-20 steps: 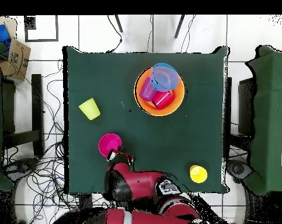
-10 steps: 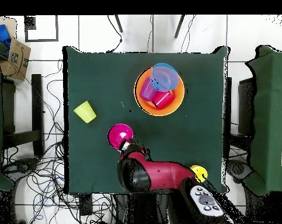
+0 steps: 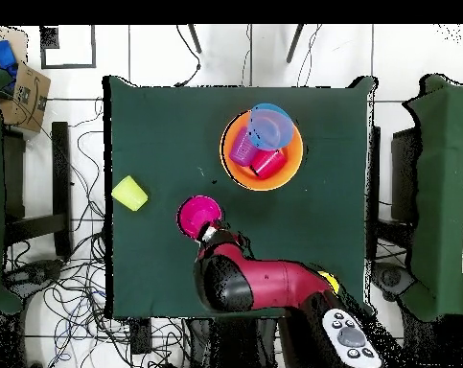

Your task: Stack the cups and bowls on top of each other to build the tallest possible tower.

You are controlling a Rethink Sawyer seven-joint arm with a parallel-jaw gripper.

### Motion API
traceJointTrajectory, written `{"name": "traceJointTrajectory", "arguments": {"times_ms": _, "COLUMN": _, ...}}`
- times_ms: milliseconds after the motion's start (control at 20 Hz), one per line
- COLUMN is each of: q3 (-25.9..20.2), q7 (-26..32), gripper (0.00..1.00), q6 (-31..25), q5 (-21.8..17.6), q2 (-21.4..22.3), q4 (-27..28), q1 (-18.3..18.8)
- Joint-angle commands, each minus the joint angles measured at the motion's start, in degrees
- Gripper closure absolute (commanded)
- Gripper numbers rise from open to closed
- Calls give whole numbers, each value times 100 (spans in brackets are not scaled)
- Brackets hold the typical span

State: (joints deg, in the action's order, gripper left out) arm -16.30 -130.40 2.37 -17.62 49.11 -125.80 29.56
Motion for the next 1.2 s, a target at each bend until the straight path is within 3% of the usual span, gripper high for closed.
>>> {"name": "traceJointTrajectory", "arguments": {"times_ms": 50, "q3": -473, "q7": 85, "gripper": 100, "q6": -498, "q5": -311, "q2": -137, "q4": 256, "q1": -139}}
{"name": "traceJointTrajectory", "arguments": {"times_ms": 500, "q3": -160, "q7": -164, "gripper": 100, "q6": -194, "q5": -293, "q2": -65, "q4": 36, "q1": -563}}
{"name": "traceJointTrajectory", "arguments": {"times_ms": 1000, "q3": -134, "q7": -286, "gripper": 100, "q6": -220, "q5": -211, "q2": 260, "q4": -220, "q1": -711}}
{"name": "traceJointTrajectory", "arguments": {"times_ms": 1200, "q3": -41, "q7": -334, "gripper": 100, "q6": -128, "q5": -205, "q2": 192, "q4": -170, "q1": -825}}
